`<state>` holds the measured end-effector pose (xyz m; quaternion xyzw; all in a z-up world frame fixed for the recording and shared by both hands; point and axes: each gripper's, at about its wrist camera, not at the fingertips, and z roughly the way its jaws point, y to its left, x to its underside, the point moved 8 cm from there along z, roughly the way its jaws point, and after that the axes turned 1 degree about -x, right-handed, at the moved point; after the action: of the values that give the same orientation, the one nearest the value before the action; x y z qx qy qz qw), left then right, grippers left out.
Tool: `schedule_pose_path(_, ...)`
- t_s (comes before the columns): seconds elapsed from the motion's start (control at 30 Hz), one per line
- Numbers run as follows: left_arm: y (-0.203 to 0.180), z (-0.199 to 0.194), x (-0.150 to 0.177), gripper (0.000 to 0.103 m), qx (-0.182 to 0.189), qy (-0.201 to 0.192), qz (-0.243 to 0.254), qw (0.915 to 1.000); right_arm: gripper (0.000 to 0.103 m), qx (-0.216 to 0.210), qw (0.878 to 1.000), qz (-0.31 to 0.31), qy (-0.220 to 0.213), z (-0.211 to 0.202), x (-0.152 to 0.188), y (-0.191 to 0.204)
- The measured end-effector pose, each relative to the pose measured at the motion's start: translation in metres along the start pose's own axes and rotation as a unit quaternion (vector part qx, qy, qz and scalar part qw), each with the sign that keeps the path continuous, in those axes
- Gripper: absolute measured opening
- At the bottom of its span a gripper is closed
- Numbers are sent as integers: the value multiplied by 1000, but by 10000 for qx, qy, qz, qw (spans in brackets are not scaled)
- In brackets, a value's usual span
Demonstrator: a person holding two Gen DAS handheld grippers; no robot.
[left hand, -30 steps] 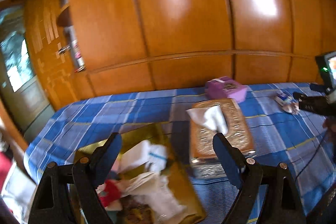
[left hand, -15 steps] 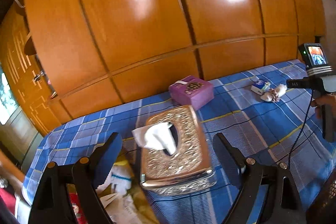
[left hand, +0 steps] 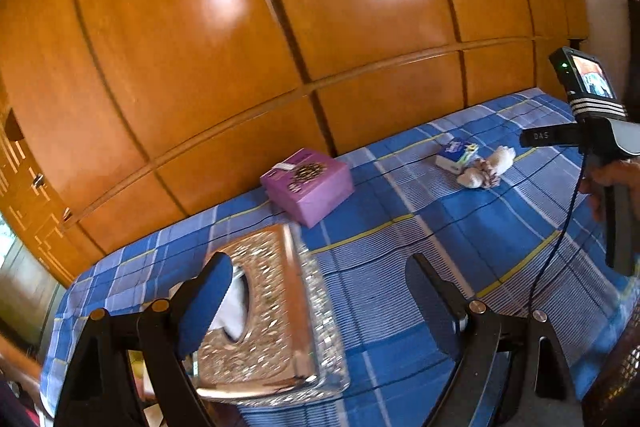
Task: Organize soft objects
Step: 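Move both grippers from the tray back over the items on the bed, then grasp the scrunchie and mesh roll with the left gripper while the right grasps the Tempo packet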
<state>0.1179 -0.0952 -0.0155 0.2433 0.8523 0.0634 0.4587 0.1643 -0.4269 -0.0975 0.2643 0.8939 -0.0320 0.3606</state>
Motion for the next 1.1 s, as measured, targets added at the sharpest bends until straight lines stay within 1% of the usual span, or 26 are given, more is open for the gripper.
schedule_pose_path(0.23, -26, 10, -13, 89, 165, -18, 213, 9996, 74, -137, 9994, 317, 68, 1, -2, -8)
schedule_pose_path(0.7, -63, 40, -22, 89, 369, 157, 462, 9981, 74, -379, 9948, 888, 319, 6, 1, -22)
schedule_pose_path(0.83, -73, 65, -22, 89, 582, 482, 272, 9968, 74, -403, 9930, 1059, 329, 6, 1, -28)
schedule_pose_path(0.97, -86, 95, -26, 89, 786, 807, 21, 9936, 74, -448, 9882, 1425, 351, 7, 2, -40)
schedule_pose_path(1.1, -101, 118, -40, 88, 982, 897, -125, 9910, 74, -531, 9812, 1805, 425, 9, 4, -52)
